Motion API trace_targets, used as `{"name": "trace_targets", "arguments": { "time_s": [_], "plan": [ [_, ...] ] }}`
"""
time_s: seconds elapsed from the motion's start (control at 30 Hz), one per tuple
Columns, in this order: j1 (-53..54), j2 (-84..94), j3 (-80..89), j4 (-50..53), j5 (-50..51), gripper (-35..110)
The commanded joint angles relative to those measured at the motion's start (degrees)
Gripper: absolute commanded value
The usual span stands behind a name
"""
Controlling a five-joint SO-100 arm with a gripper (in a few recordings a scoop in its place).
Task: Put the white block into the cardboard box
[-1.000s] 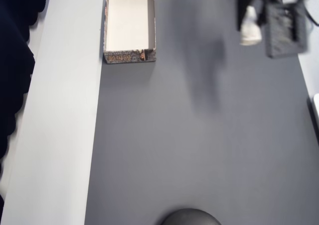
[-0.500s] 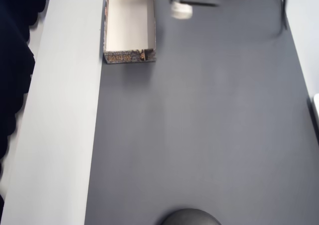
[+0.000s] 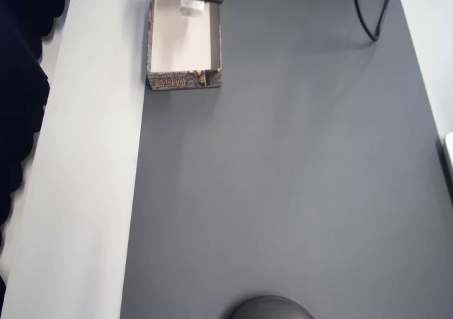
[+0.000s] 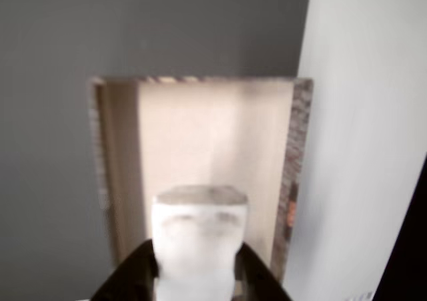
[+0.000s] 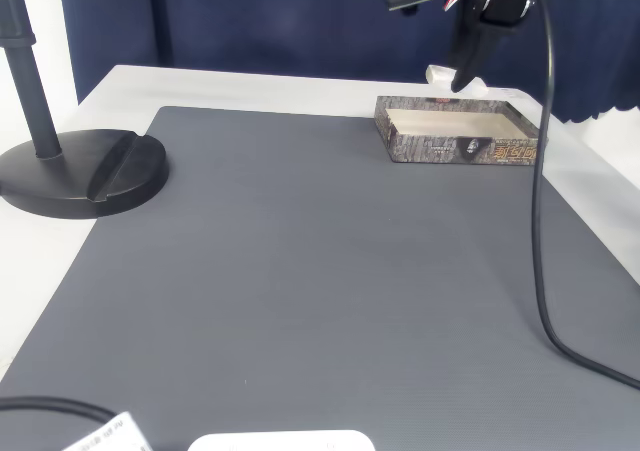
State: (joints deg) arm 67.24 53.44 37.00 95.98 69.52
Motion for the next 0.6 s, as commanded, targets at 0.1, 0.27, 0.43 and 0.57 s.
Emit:
{"name": "trace_targets", "arguments": {
  "time_s": [0.1,0.27,0.43,0.57],
  "plan": [
    [2.55,-4.83,-10.81,0.18,6.33,-2],
    [2.64,-8.09,-12.22,0.26,7.21,-2],
    [2.46,-11.69,-14.59,0.35,8.00,-2],
    [2.46,-14.41,-16.35,0.35,8.35,-2]
  ]
}}
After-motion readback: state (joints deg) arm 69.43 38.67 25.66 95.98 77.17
